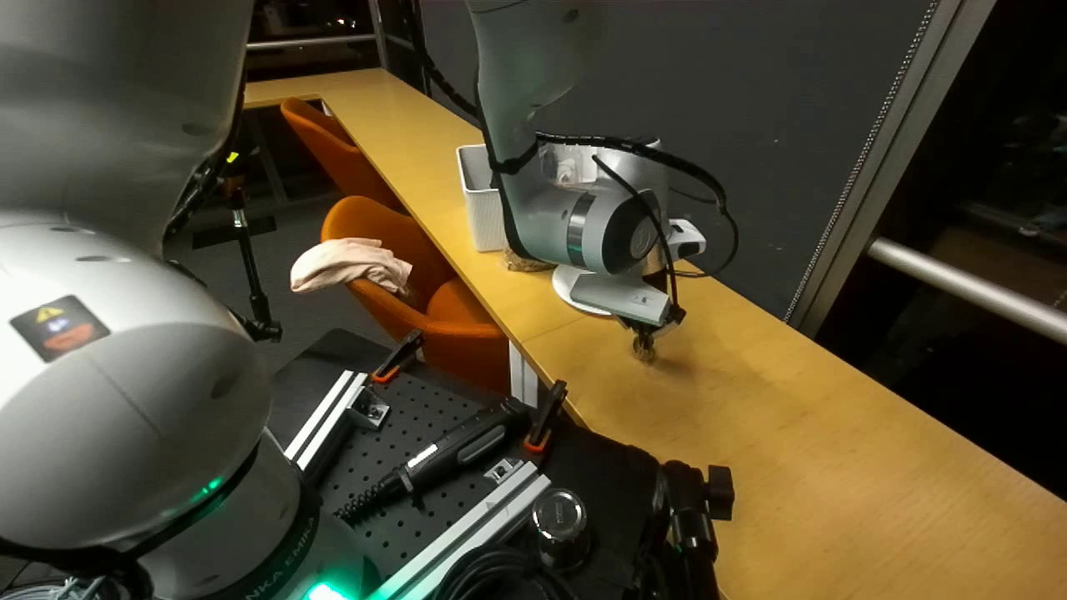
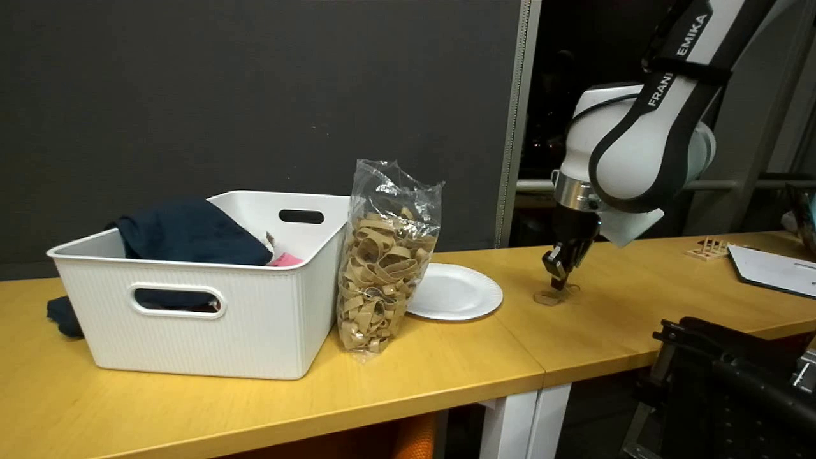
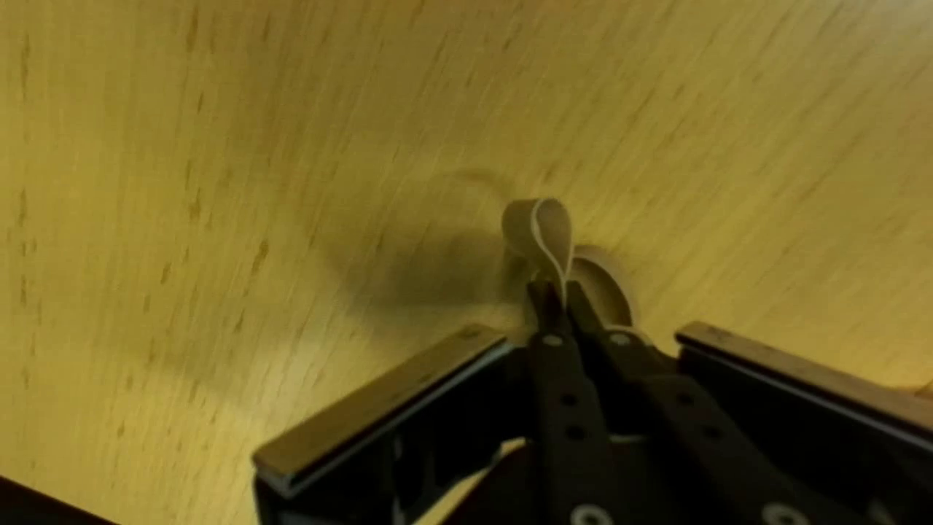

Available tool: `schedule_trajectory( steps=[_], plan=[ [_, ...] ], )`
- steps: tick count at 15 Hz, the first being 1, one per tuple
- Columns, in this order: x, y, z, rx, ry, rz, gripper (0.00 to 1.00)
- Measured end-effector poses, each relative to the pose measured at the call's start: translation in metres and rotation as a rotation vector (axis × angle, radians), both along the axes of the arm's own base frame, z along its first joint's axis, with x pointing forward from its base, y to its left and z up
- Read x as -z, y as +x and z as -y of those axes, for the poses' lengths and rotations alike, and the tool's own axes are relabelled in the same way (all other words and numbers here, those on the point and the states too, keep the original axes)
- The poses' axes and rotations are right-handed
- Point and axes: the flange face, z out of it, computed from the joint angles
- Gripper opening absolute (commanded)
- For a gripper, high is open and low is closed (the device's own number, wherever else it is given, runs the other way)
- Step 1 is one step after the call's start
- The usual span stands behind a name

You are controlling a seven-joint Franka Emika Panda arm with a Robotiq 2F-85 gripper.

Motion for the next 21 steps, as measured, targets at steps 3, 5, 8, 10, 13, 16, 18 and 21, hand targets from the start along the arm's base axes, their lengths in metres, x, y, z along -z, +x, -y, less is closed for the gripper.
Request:
schedule_trajectory(
  steps=[3,5,8,10,13,16,18,21],
  plan=[
    [-0.002,0.008,0.0,-0.004,-0.005,0.012,0.01],
    [-0.001,0.011,-0.002,-0.007,-0.007,0.014,0.02],
    [0.005,0.013,-0.003,-0.009,-0.008,0.008,0.33],
    [0.01,0.013,-0.003,-0.01,-0.009,0.001,0.48],
    [0.016,0.012,-0.004,-0.011,-0.009,-0.008,0.65],
    [0.02,0.012,-0.004,-0.011,-0.009,-0.014,0.71],
    [0.023,0.012,-0.004,-0.012,-0.009,-0.017,0.64],
    [0.028,0.014,-0.006,-0.016,-0.009,-0.02,0.39]
  ],
)
